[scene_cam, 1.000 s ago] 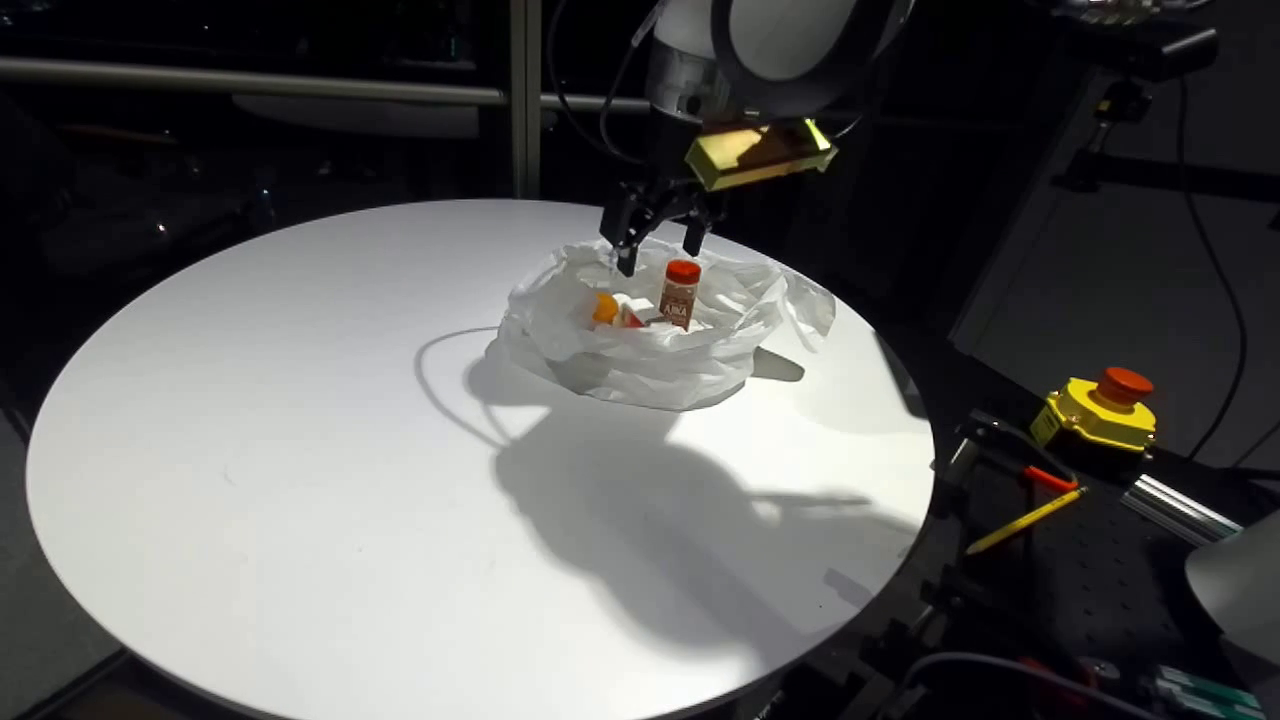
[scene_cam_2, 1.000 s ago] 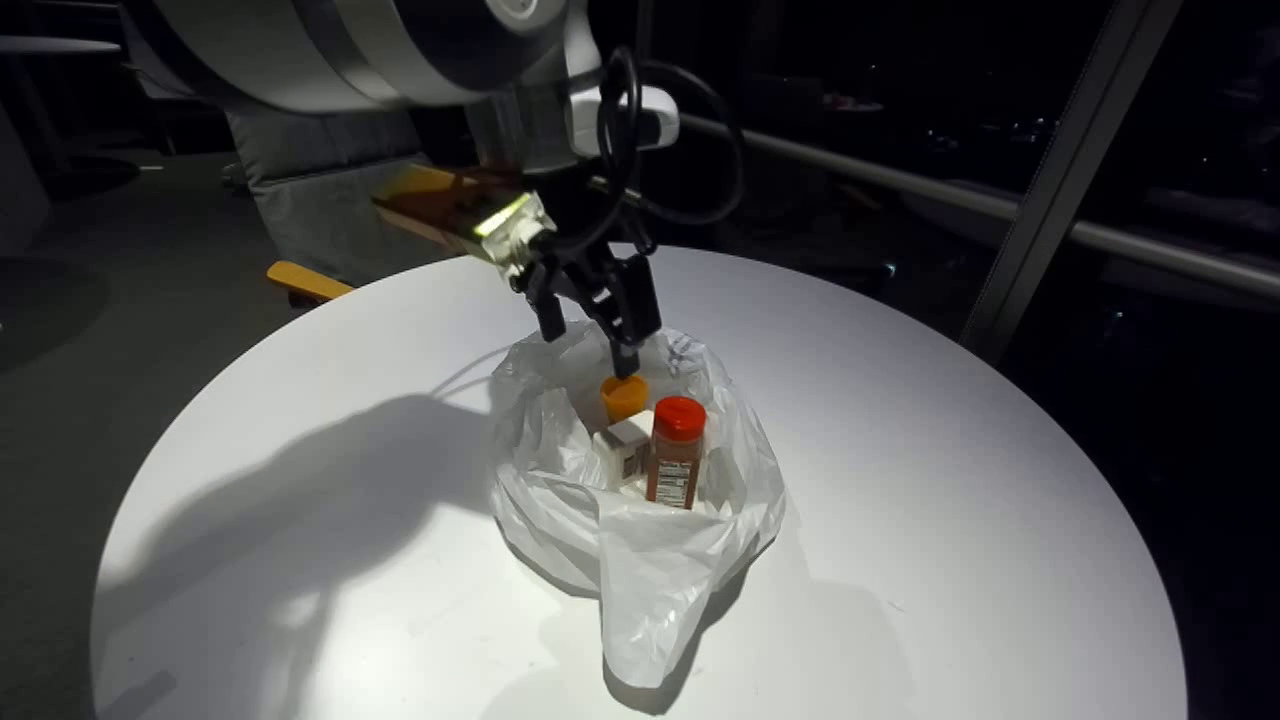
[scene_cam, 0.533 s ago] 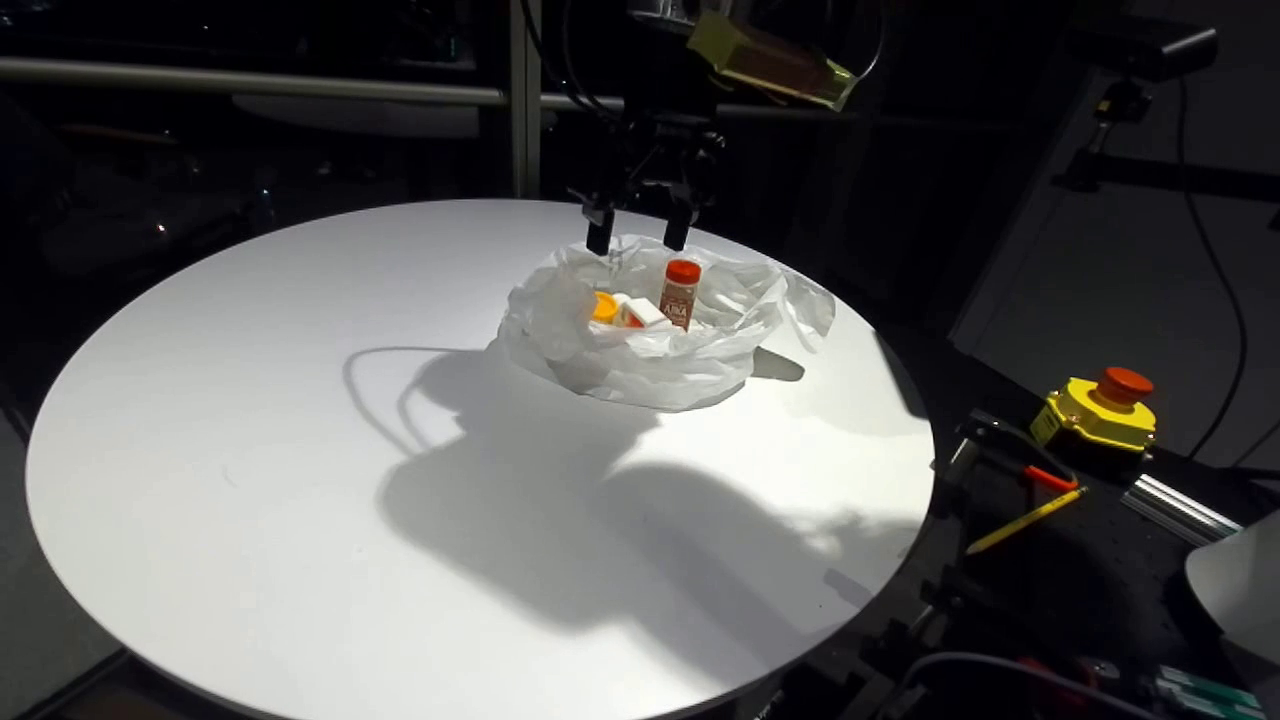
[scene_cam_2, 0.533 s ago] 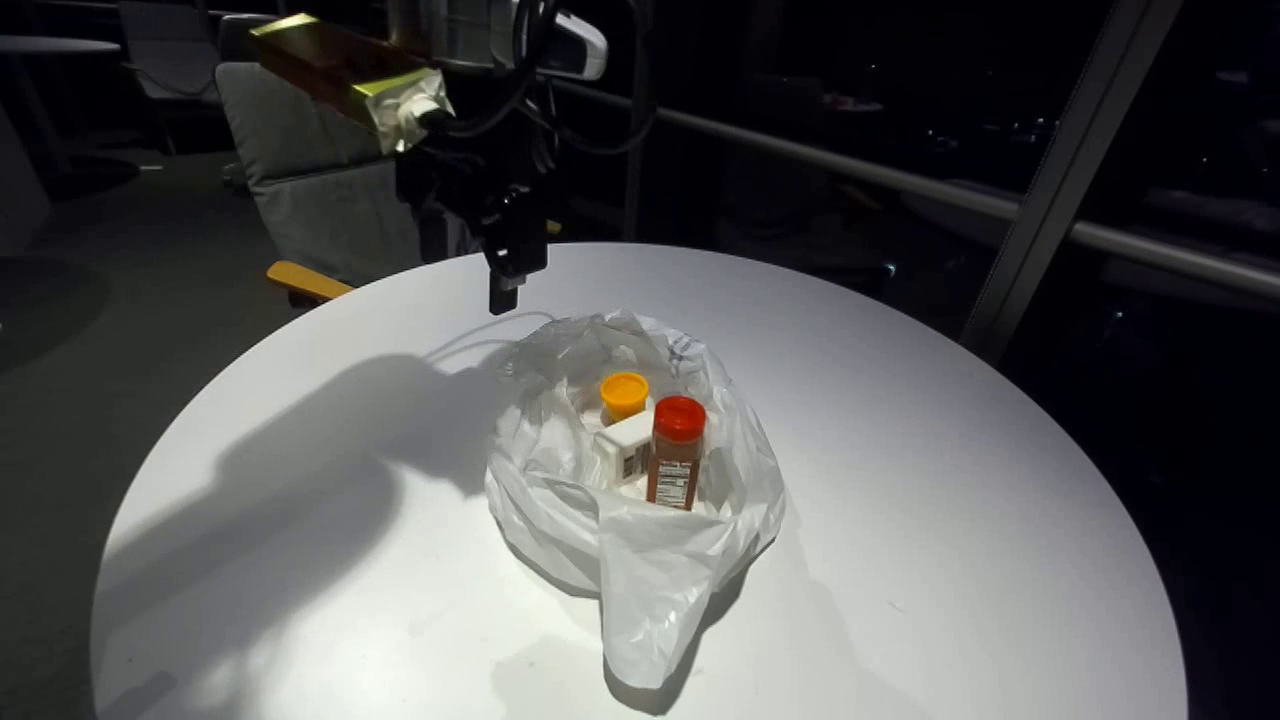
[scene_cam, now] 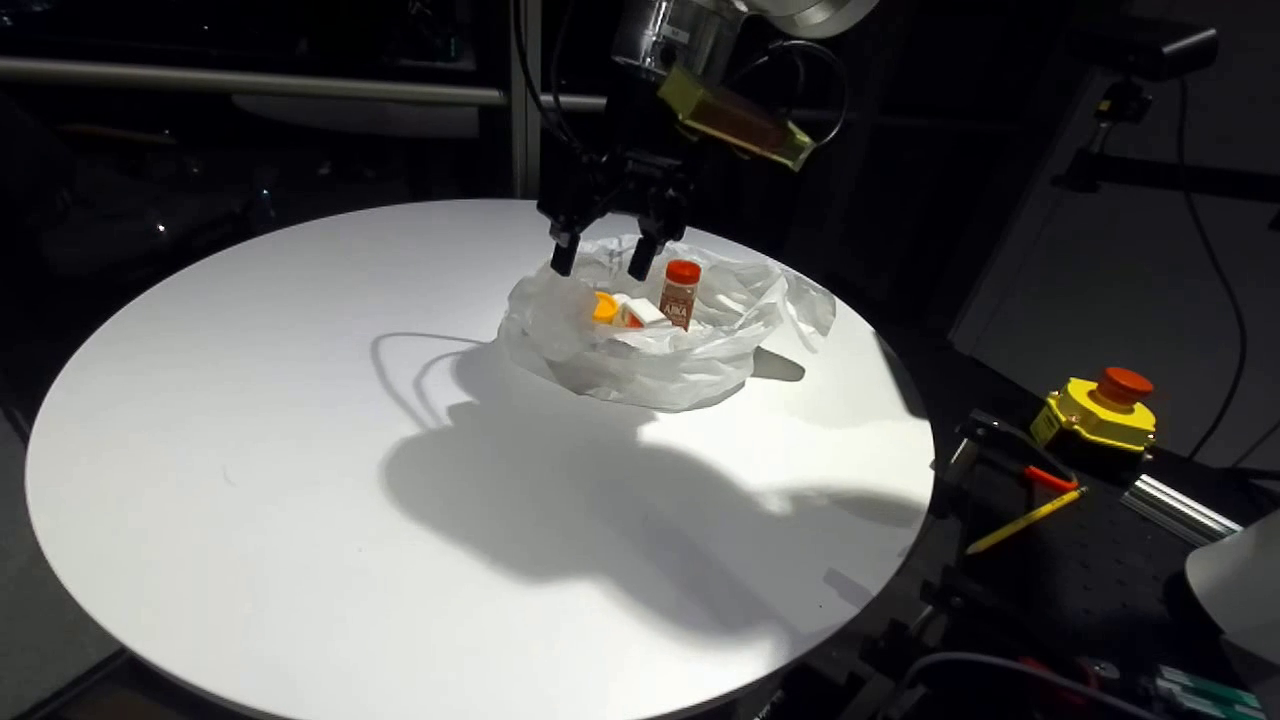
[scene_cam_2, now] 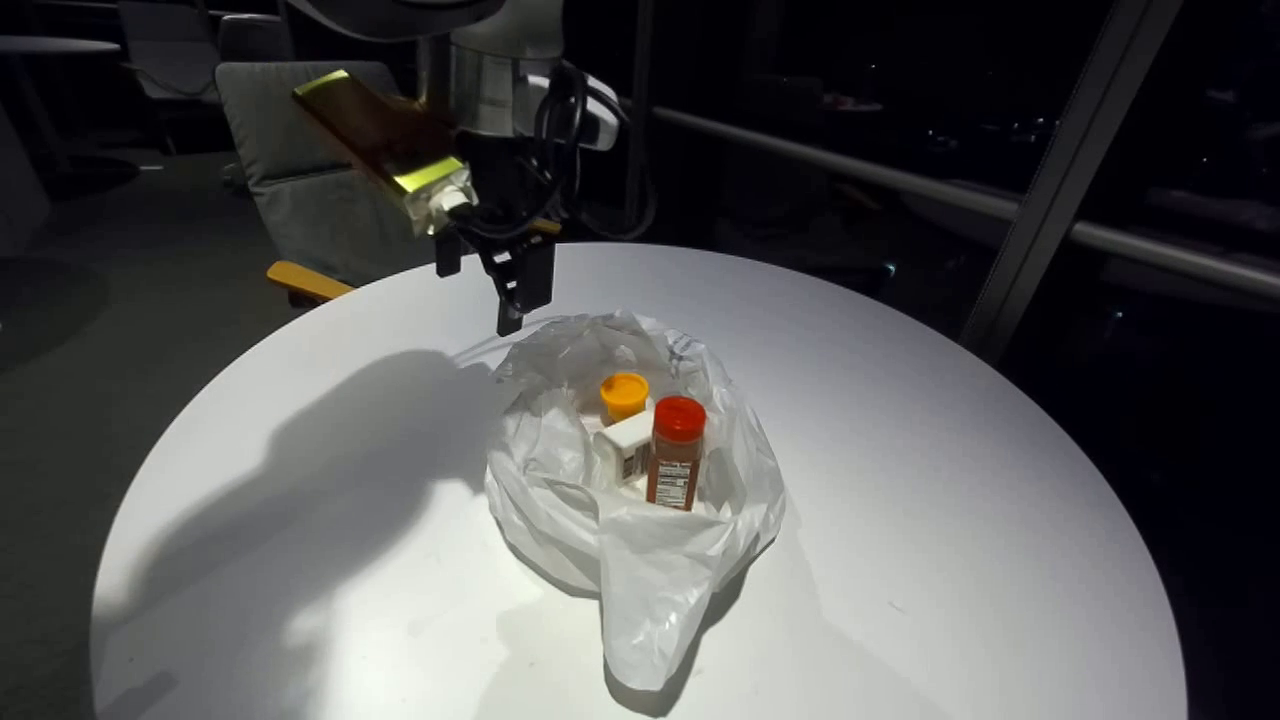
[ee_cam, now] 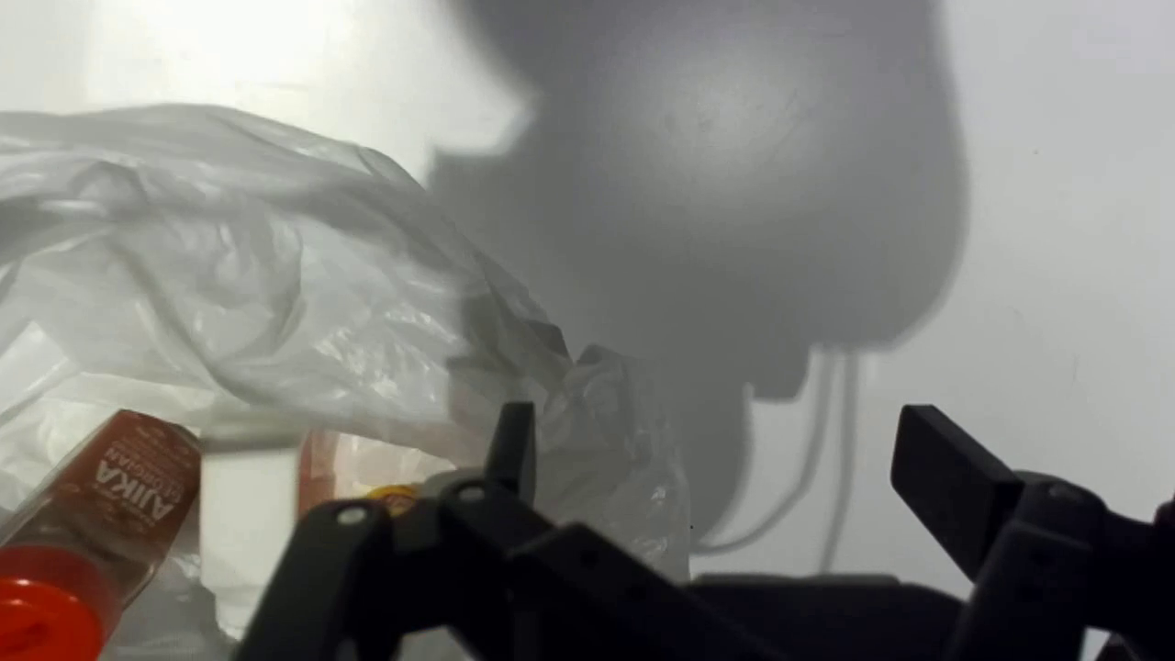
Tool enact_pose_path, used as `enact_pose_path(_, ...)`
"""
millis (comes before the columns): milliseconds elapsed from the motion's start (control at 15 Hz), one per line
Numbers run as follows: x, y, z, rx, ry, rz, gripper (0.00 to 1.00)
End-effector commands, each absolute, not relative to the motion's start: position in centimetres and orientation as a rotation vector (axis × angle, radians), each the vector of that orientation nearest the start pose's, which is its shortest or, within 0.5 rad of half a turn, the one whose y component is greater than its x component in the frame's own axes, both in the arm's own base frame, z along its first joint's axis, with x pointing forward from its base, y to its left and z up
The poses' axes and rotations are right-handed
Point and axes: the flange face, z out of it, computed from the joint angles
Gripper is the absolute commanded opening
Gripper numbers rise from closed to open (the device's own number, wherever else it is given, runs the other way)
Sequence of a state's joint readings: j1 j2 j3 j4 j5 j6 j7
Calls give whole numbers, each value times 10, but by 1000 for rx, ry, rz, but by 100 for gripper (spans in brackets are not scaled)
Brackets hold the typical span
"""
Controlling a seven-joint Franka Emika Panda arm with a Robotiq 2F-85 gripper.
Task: Put the containers in the plastic bag, pull the plastic bag upwards
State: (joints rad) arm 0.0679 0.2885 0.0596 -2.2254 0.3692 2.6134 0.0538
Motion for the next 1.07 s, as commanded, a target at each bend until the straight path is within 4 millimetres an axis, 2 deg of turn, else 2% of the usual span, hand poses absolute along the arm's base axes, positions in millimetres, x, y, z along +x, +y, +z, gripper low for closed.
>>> enact_pose_path(0,583,60,251,-2855,324,-240,100)
enact_pose_path(267,607,50,243,-2863,324,-333,100)
enact_pose_path(600,628,38,222,-2871,346,-318,100)
enact_pose_path(933,640,26,209,-2884,363,-300,100)
enact_pose_path(1000,642,25,206,-2887,365,-305,96)
